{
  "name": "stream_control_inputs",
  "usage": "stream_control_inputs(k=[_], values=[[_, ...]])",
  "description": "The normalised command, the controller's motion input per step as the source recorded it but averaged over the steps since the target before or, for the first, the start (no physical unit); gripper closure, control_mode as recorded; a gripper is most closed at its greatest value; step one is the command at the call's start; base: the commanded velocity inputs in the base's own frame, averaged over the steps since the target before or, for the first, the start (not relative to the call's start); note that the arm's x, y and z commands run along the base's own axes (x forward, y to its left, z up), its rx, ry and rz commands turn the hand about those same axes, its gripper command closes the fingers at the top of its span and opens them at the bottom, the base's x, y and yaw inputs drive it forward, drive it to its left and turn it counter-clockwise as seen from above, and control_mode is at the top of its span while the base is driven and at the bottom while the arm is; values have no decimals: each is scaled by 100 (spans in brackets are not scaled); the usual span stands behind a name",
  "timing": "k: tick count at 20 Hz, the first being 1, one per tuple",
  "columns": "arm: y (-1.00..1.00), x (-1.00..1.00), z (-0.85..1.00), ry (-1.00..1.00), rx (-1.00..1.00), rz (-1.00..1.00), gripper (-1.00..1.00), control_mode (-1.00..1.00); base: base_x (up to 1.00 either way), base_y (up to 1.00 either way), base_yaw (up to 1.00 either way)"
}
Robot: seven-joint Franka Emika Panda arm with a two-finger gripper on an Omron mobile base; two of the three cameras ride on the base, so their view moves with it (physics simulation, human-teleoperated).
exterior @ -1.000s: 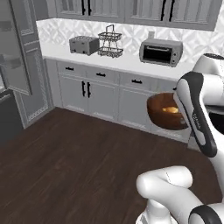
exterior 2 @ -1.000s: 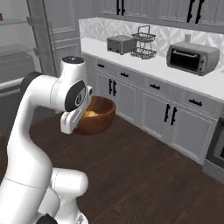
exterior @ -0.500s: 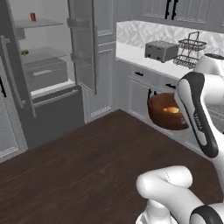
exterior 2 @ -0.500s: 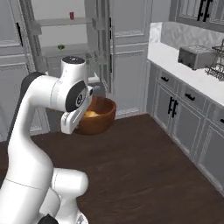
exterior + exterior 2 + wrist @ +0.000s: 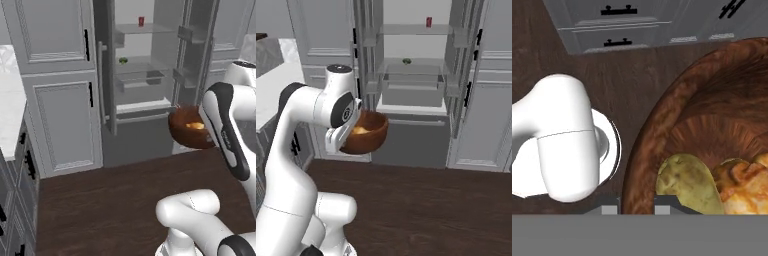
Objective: Pick the chicken drumstick and potato from their plates and place them in the bowl. Then put the bowl in the fridge.
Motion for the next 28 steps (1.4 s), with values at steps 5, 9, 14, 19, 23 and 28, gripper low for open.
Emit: stream_control_inputs(k=[5, 9, 14, 19, 23, 28], values=[[0, 0, 0, 0, 0, 0, 100, 100, 99, -19, 23], [0, 0, 0, 0, 0, 0, 100, 100, 100, -39, 6], [0, 0, 0, 0, 0, 0, 100, 100, 68, -74, 15], [0, 0, 0, 0, 0, 0, 100, 100, 58, -55, 16], [0, 0, 0, 0, 0, 0, 100, 100, 81, -17, 5], [0, 0, 0, 0, 0, 0, 100, 100, 91, -24, 0]])
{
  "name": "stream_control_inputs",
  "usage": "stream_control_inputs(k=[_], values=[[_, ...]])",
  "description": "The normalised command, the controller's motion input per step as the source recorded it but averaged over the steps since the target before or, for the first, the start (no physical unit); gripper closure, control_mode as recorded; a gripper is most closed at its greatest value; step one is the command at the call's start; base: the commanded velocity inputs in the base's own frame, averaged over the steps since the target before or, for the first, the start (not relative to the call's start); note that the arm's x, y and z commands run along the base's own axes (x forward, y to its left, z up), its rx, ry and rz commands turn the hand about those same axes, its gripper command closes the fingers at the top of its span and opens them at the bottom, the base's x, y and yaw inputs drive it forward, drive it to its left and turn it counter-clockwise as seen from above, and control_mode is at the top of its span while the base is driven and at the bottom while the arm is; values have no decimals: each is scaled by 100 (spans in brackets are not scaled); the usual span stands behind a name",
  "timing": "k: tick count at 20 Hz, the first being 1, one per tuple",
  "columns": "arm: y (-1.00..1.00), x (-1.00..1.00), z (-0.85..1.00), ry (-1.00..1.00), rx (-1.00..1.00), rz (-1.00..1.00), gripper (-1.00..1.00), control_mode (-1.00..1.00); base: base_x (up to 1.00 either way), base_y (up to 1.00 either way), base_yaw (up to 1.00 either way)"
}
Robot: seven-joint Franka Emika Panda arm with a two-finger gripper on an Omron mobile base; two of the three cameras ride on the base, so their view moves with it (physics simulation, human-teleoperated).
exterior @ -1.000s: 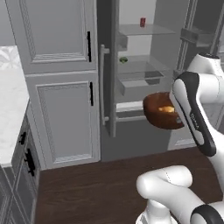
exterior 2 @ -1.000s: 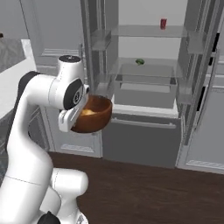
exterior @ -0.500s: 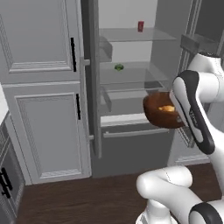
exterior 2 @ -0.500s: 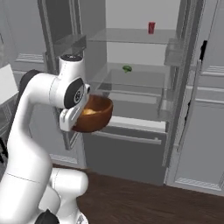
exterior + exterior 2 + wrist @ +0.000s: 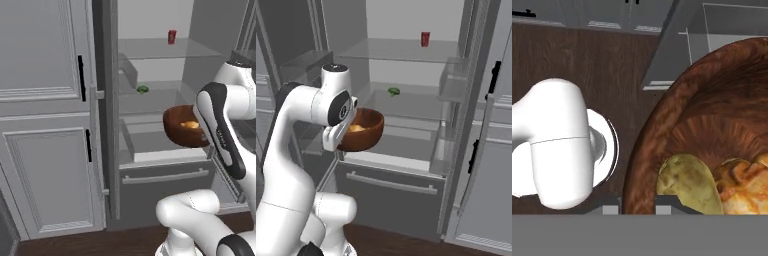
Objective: Pick the chicken drumstick and potato from their plates and place them in the bowl. Then put the bowl in the fridge.
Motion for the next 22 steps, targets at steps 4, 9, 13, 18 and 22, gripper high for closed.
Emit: stream_control_inputs(k=[4, 9, 13, 18, 22], values=[[0, 0, 0, 0, 0, 0, 100, 100, 71, -27, -4], [0, 0, 0, 0, 0, 0, 100, 100, 69, -24, -12], [0, 0, 0, 0, 0, 0, 100, 100, 41, -32, -20], [0, 0, 0, 0, 0, 0, 100, 100, 57, -9, -6], [0, 0, 0, 0, 0, 0, 100, 100, 53, -12, -5]])
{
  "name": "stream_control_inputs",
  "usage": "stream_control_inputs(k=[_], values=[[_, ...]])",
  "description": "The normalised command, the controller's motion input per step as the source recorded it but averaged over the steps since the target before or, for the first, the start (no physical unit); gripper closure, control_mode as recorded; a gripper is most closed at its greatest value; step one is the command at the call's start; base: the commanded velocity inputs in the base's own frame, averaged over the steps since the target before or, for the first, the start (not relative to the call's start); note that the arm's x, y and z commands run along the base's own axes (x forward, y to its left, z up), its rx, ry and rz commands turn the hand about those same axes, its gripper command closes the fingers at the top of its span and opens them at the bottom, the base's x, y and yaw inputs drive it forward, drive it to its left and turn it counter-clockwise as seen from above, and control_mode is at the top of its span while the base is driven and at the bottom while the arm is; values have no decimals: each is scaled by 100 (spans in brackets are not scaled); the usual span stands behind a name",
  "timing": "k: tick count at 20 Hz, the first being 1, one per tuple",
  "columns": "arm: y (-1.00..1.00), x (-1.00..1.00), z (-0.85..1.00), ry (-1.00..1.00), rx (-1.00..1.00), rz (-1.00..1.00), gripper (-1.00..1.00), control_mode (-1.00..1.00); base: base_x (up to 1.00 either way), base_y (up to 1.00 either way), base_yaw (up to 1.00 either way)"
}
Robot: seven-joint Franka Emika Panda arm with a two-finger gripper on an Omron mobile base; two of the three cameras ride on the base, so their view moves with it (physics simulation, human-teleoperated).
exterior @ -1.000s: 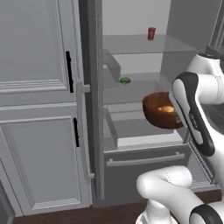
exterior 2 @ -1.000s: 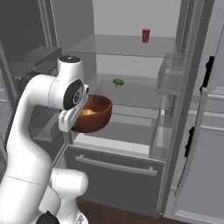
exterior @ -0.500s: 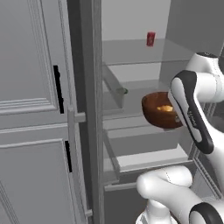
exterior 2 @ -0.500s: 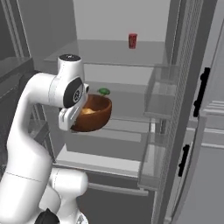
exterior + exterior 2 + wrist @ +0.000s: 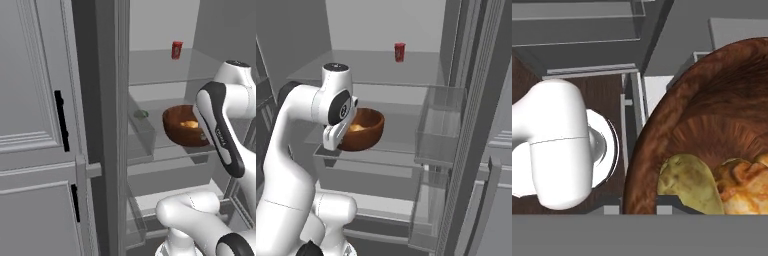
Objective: Pick the chicken drumstick and potato from their plates and place them in the bowl. Then put the bowl in the fridge.
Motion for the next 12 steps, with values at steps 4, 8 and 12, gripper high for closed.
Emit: stream_control_inputs(k=[4, 8, 12], values=[[0, 0, 0, 0, 0, 0, 100, 100, 26, -20, -8], [0, 0, 0, 0, 0, 0, 100, 100, 18, -39, 0], [-34, 28, -68, 0, 0, 0, 100, -100, 0, 0, 0]])
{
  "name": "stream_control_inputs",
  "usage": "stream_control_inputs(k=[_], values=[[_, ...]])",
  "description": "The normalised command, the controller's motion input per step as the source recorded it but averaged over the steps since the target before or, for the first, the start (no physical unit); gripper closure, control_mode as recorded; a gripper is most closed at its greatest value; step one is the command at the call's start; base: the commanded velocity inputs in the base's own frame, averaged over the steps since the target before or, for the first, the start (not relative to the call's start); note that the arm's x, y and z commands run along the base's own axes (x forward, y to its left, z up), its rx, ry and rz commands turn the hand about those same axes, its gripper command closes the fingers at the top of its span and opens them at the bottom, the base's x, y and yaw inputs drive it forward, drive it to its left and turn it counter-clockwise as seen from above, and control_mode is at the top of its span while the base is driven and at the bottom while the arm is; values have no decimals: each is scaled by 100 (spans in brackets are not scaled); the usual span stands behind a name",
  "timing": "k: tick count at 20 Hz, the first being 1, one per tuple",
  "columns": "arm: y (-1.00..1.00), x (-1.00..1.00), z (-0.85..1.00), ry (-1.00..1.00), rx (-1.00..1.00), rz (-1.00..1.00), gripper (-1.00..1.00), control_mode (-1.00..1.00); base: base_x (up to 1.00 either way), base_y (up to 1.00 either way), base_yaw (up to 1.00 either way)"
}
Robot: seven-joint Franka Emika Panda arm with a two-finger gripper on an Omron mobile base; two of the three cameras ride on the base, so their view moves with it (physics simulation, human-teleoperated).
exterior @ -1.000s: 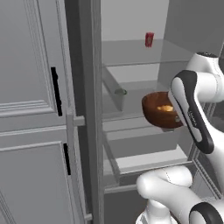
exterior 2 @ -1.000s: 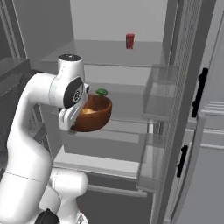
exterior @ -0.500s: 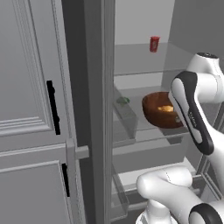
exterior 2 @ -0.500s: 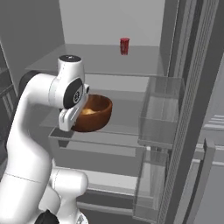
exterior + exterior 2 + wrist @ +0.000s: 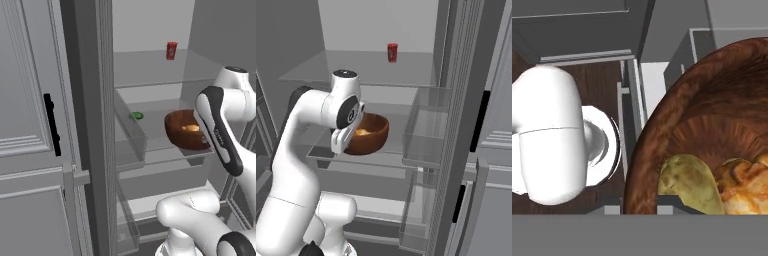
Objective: Pick the chicken drumstick and potato from their plates and place them in the bowl. Then put the bowl in the fridge.
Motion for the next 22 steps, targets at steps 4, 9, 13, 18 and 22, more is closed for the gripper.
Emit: stream_control_inputs(k=[4, 9, 13, 18, 22], values=[[-21, 59, -62, 0, 0, 0, 100, -100, 0, 0, 0], [-8, 88, -34, -3, 2, 0, 100, -100, 0, 0, 0], [-4, 100, -43, -3, 4, 0, 100, -100, 0, 0, 0], [-4, 82, -69, -4, 2, 1, 100, -100, 0, 0, 0], [0, 47, -49, -6, 0, 0, 100, -100, 0, 0, 0]])
